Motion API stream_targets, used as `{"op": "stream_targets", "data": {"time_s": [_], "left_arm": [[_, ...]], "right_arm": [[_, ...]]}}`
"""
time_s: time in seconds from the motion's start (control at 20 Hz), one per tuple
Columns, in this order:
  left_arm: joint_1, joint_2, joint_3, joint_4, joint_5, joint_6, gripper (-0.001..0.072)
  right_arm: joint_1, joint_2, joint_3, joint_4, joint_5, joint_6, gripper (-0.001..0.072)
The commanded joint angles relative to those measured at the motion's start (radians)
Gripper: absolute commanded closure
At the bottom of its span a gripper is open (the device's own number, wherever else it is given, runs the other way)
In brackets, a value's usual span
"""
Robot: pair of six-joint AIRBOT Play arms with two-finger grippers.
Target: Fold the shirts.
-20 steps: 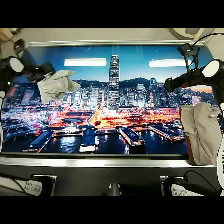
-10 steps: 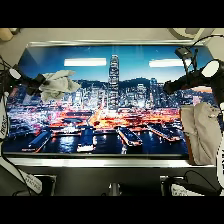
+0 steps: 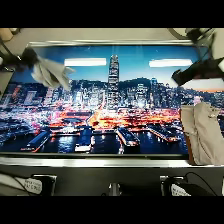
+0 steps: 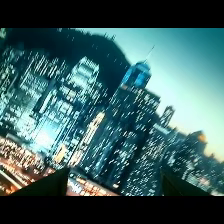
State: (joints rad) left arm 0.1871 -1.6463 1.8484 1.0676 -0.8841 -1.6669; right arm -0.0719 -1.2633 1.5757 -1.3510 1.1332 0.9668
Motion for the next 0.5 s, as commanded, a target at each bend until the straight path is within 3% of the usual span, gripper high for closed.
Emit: {"op": "stream_targets", "data": {"time_s": [0.0,0.25,0.45], "left_arm": [[-0.092,0.296,0.011,-0.117,-0.007,0.222,0.0679],[-0.333,0.547,0.011,-0.114,-0.118,0.227,0.0679],[-0.525,0.526,-0.070,-0.114,-0.282,0.227,0.0679]], "right_arm": [[0.001,0.121,0.136,-0.027,-0.002,0.011,0.0107],[0.001,0.319,0.236,-0.042,0.088,0.056,0.0106],[0.001,0.385,0.236,-0.091,0.373,0.092,0.0106]]}}
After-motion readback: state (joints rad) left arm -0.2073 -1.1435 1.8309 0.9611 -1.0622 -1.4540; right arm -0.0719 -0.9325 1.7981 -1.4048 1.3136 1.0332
